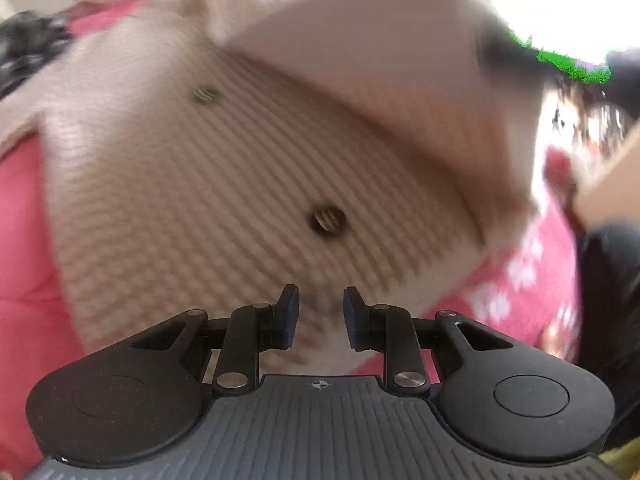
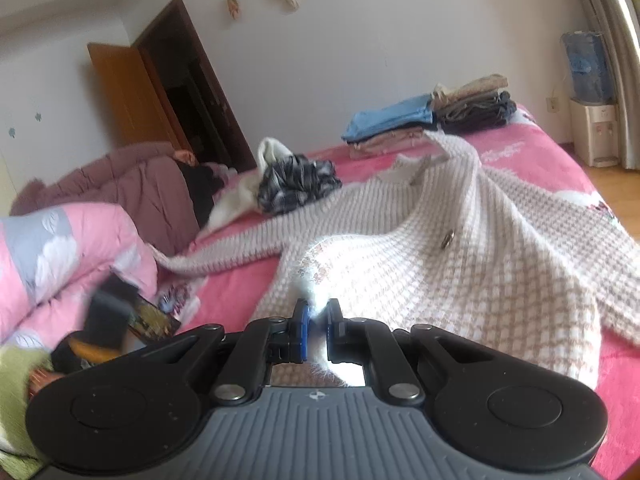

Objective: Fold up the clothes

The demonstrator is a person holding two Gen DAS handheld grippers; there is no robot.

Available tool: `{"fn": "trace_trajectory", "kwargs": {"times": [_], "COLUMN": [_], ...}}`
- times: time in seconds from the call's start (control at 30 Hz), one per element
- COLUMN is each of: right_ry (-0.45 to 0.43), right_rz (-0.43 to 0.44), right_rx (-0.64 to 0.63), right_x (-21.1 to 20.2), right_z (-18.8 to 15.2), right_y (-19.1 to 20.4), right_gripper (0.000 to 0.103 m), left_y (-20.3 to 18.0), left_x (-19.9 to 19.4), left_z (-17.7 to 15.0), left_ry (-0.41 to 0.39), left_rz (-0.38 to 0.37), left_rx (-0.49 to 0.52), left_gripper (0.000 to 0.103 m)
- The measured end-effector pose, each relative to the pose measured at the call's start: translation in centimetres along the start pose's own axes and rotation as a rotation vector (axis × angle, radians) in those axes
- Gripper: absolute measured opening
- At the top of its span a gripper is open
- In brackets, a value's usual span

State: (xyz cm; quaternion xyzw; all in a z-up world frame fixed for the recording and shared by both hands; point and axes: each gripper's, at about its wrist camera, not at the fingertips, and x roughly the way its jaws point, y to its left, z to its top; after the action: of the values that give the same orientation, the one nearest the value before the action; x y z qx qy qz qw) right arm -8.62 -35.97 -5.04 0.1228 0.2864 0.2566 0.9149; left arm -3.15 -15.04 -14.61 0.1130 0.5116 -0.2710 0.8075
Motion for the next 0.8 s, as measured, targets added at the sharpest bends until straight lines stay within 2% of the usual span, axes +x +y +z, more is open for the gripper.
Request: {"fn": "trace_trajectory", "kwargs": {"times": [0.07, 0.1, 0.17, 0.23, 0.3, 0.37, 0.43, 0.47, 0.53, 0.67, 0.8], "right_ry": [-0.012, -0.017, -0.026, -0.017, -0.002, 0.014, 0.035, 0.046, 0.067, 0.092, 0.107], "right_rz": [0.014, 0.021, 0.037, 0.063, 0.079, 0.089, 0.083, 0.076, 0.055, 0.02, -0.006], "right_rx": [-0.002, -0.002, -0.006, -0.009, -0.01, -0.012, -0.037, -0.055, -0.111, -0.202, -0.26], "right_x": [-0.3, -0.5, -0.7, -0.3, 0.2, 0.9, 1.4, 1.7, 2.1, 2.6, 2.9], "right_z": [0.3, 0.4, 0.6, 0.3, -0.1, -0.5, -1.0, -1.2, -1.7, -2.3, -2.9], "right_y": [0.1, 0.1, 0.2, 0.3, 0.4, 0.5, 0.9, 1.2, 2.0, 3.3, 4.2], "right_gripper": [0.009, 0.009, 0.009, 0.009, 0.009, 0.009, 0.009, 0.009, 0.009, 0.009, 0.009], "left_y": [0.0, 0.8, 3.3, 6.8, 10.0, 12.2, 13.3, 13.5, 13.2, 11.9, 11.9], "left_x": [-0.1, -0.6, -1.8, -3.1, -4.1, -4.8, -5.0, -4.9, -4.3, -2.6, -1.7], "left_z": [-0.4, -0.5, -0.8, -1.4, -2.3, -2.7, -2.7, -2.5, -1.6, -0.1, 0.3], "left_ry": [0.001, 0.002, 0.006, -0.014, -0.054, -0.105, -0.164, -0.183, -0.171, -0.101, -0.066], "left_rz": [0.011, -0.007, -0.05, -0.109, -0.213, -0.342, -0.485, -0.544, -0.602, -0.627, -0.656], "left_rx": [-0.005, -0.05, -0.184, -0.387, -0.594, -0.742, -0.857, -0.893, -0.902, -0.881, -0.922], "left_gripper": [0.024, 0.025, 0.025, 0.031, 0.035, 0.04, 0.057, 0.06, 0.062, 0.062, 0.062]}}
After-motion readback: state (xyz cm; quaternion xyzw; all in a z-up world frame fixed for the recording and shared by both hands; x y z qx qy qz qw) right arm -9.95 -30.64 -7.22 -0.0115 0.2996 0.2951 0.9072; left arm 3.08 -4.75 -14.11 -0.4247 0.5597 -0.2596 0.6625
